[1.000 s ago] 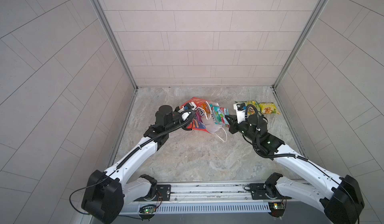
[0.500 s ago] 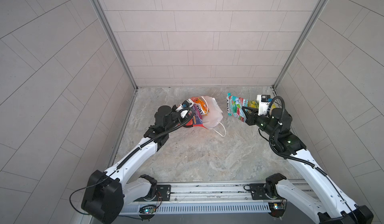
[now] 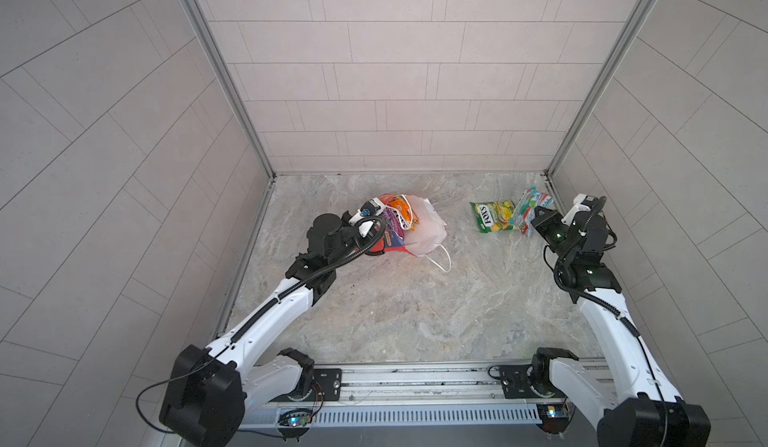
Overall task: Take the snacks out of the paper bag
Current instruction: 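Carry the teal packet out of the bag toward the other packets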
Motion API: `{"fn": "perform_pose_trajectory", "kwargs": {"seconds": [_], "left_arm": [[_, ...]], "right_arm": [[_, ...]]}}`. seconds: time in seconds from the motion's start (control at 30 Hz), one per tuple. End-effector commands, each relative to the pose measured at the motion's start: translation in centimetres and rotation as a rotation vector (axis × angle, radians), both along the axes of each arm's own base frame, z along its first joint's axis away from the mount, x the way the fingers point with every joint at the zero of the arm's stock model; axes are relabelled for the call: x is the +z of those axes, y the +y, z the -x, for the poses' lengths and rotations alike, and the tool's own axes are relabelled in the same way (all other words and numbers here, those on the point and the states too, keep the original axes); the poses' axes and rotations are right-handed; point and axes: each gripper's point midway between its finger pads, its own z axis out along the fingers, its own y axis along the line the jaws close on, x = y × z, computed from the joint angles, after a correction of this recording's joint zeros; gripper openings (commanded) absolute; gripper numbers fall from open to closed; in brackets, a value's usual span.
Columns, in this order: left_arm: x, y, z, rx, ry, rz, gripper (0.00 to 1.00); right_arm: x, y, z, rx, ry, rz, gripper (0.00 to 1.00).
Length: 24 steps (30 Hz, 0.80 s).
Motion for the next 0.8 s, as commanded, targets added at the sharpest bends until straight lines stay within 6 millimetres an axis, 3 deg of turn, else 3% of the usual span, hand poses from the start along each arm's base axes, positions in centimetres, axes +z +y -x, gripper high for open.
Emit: {"fn": "perform_pose_trajectory", "kwargs": {"seconds": [0.0,0.23,0.27,0.4,0.57,0.77], "left_arm": [[1.7,-0.2,0.9,-0.033,-0.062,0.019,0.00],[1.4,-0.6,2.1,-0.095,-0.084,-0.014,0.00],[1.3,-0.7,2.2,-0.105,-0.084,-0.021,0.00],[1.2,-1.3,3.0,-0.157,-0.087,-0.036,0.00],[0.9,-1.4,3.7,-0.185,-0.091,-0.062,0.00],[0.7,-1.4,3.3,-0.177,-0.081,-0.063,0.00]], "right_arm": [[1.0,-2.5,-0.6,-0.110,-0.096,-0.149,0.00],[-3.1,-5.1,1.2,-0.228,-0.029,-0.253,0.00],[-4.7,-5.3,1.8,-0.245,0.008,-0.260,0.00],[-7.0,-5.7,2.6,-0.282,0.064,-0.278,0.00],[-8.2,-6.3,3.1,-0.322,0.097,-0.275,0.00],[-8.0,-8.0,3.4,-0.369,0.104,-0.249,0.00]]}}
